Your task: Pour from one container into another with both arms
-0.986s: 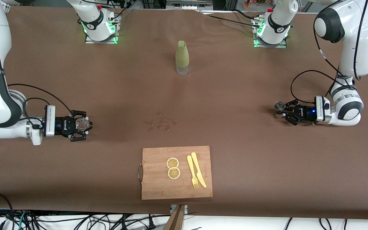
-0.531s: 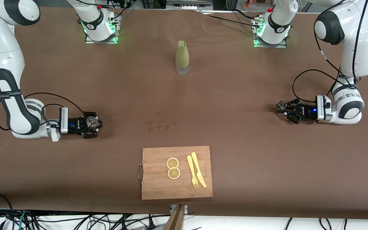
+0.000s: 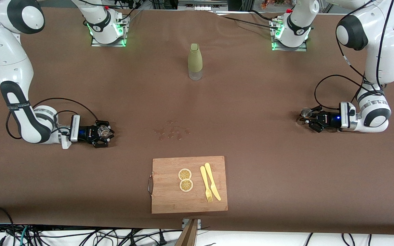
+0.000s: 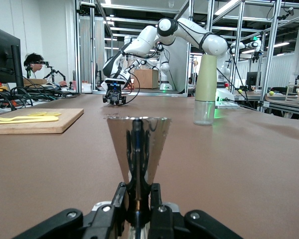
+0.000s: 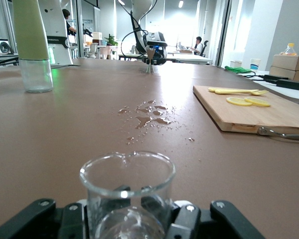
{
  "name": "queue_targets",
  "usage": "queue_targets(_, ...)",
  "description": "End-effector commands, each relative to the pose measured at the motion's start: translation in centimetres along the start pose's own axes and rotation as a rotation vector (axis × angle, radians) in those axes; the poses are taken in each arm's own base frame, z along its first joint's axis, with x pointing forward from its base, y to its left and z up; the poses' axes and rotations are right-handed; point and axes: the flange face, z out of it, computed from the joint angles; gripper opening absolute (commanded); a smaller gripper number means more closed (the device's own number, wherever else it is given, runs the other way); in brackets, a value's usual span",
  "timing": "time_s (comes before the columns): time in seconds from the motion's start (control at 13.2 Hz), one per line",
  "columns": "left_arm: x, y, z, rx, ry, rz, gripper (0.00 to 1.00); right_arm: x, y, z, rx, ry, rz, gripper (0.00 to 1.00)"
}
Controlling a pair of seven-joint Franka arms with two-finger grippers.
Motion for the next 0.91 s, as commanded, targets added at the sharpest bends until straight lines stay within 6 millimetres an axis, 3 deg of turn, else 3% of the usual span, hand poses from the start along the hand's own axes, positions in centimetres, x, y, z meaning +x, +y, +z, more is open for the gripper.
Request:
queue_targets(0.0, -2.0, 1.1, -0.6, -0.038, -0.013, 0.168, 0.00, 0.2, 0.0, -0.2, -0.034, 0.008, -0.012, 0.22)
queue_targets(0.15, -2.2, 1.2, -0.7, -0.033, -0.017, 0.165, 0.00, -0.2, -0.1, -0.1, -0.042, 0.010, -0.008, 0.30)
queue_targets(0.38, -2.2, 1.5, -1.5, -0.026, -0.032, 0.151, 0.00, -0.9, -0.5, -0.4, -0.043, 0.009, 0.004, 0.33)
queue_targets(0.46, -2.1, 1.5, -1.6, -0.025, -0.034, 0.152, 0.10, -0.9, -0.6, -0.4, -0.043, 0.008, 0.003, 0.33)
queue_targets(0.61, -2.0, 1.4, -1.7, -0.026, -0.035, 0.155, 1.00, -0.9, -0.6, -0.4, -0.042, 0.010, 0.006, 0.42)
queue_targets(0.83, -2.0, 1.3, -1.6, -0.026, -0.035, 0.149, 1.00, -1.3, -0.9, -0.8, -0.045, 0.006, 0.011, 0.49)
